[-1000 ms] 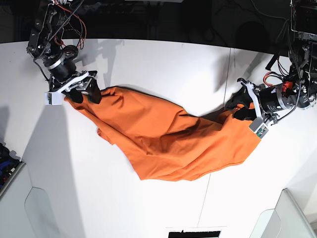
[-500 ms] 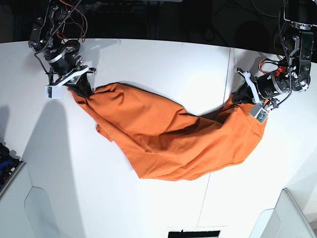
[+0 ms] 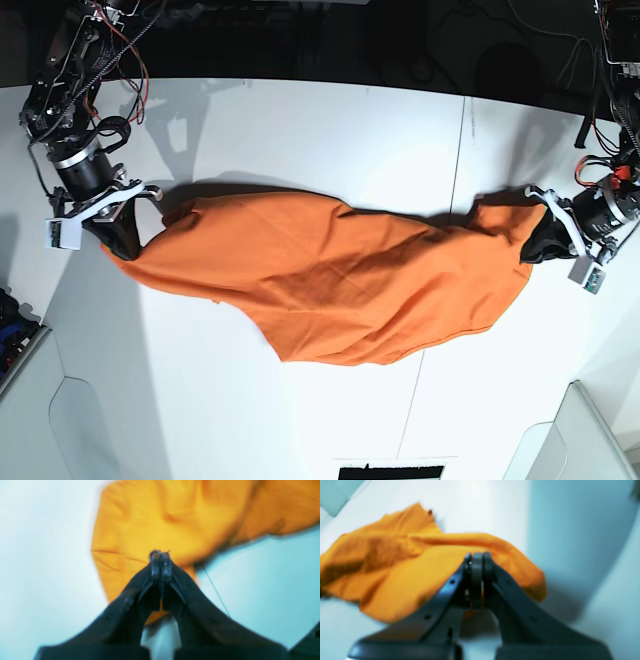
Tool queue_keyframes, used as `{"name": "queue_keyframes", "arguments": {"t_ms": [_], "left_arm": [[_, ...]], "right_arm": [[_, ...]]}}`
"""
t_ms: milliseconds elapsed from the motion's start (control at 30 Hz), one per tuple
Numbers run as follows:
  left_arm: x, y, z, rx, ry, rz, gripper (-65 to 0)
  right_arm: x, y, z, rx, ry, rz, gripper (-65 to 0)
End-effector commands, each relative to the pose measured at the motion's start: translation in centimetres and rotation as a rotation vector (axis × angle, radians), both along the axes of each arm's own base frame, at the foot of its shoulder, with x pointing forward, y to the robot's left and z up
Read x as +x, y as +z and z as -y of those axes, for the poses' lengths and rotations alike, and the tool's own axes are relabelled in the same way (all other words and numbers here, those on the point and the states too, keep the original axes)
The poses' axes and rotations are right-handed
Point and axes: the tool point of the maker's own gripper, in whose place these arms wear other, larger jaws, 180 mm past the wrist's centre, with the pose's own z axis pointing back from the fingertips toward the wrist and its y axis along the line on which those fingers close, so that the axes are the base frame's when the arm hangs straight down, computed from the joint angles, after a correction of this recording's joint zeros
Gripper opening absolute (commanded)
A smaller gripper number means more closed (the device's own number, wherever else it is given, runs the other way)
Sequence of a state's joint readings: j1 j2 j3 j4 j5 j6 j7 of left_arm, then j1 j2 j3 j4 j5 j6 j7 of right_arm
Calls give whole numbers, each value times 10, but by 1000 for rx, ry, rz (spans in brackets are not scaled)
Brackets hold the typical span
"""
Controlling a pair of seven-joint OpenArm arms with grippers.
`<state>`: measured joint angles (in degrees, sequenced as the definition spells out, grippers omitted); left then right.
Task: Layout the t-shirt on the table in an organized manner, then fold the t-shirt properly
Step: 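Pull both grippers apart, stretching the shirt between them, then drag the shirt with the right gripper away from the left gripper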
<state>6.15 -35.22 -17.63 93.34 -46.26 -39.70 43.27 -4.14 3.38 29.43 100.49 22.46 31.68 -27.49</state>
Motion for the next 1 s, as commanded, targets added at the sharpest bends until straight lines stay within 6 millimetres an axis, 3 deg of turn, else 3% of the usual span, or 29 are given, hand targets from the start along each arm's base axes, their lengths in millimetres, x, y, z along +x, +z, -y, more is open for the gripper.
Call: {"name": "queue_keyframes", "arguments": {"t_ms": [0, 100, 200, 267, 300, 333, 567, 767, 967], "left_arm": [[9, 32, -5, -14, -5, 81, -650], [7, 56, -5, -58, -21, 105, -650], [5, 56, -5, -48, -38, 90, -650], [3, 49, 1, -52, -54, 70, -650], [2, 45, 7, -56, -68, 58, -650], [0, 40, 12, -59, -84, 45, -650], [-15, -12, 49, -7, -174, -81, -546], [-13, -41, 55, -35, -137, -88, -532], [8, -33, 52, -90, -85, 23, -324]], "right_arm": [[6, 28, 13, -26, -18, 86, -650], [4, 52, 34, -71, -48, 141, -650], [3, 53, 43, -93, -53, 131, -629], [2, 48, 44, -106, -54, 104, -374], [2, 46, 45, -105, -57, 93, -267], [1, 45, 45, -105, -55, 87, -202], [-6, 27, 42, -94, -41, -17, -199], [-29, -15, 49, -79, -66, -180, -199], [-68, -72, 42, 44, -58, -332, -199]]}}
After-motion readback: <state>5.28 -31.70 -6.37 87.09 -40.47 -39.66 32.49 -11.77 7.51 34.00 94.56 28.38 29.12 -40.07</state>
